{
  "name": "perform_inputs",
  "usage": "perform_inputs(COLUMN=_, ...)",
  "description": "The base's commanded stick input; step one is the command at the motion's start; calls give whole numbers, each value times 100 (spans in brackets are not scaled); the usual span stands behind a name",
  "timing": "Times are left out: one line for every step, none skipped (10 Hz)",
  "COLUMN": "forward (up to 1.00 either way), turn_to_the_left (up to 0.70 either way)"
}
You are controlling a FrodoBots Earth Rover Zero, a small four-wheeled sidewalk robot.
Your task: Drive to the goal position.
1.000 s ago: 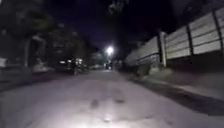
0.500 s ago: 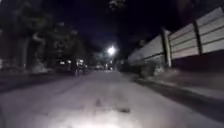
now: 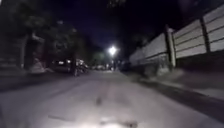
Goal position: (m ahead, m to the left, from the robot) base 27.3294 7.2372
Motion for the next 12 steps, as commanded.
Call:
perform_inputs(forward=70, turn_to_the_left=0)
perform_inputs(forward=70, turn_to_the_left=0)
perform_inputs(forward=70, turn_to_the_left=0)
perform_inputs(forward=70, turn_to_the_left=-10)
perform_inputs(forward=70, turn_to_the_left=-35)
perform_inputs(forward=70, turn_to_the_left=-35)
perform_inputs(forward=70, turn_to_the_left=-10)
perform_inputs(forward=70, turn_to_the_left=-3)
perform_inputs(forward=70, turn_to_the_left=0)
perform_inputs(forward=70, turn_to_the_left=0)
perform_inputs(forward=70, turn_to_the_left=0)
perform_inputs(forward=70, turn_to_the_left=0)
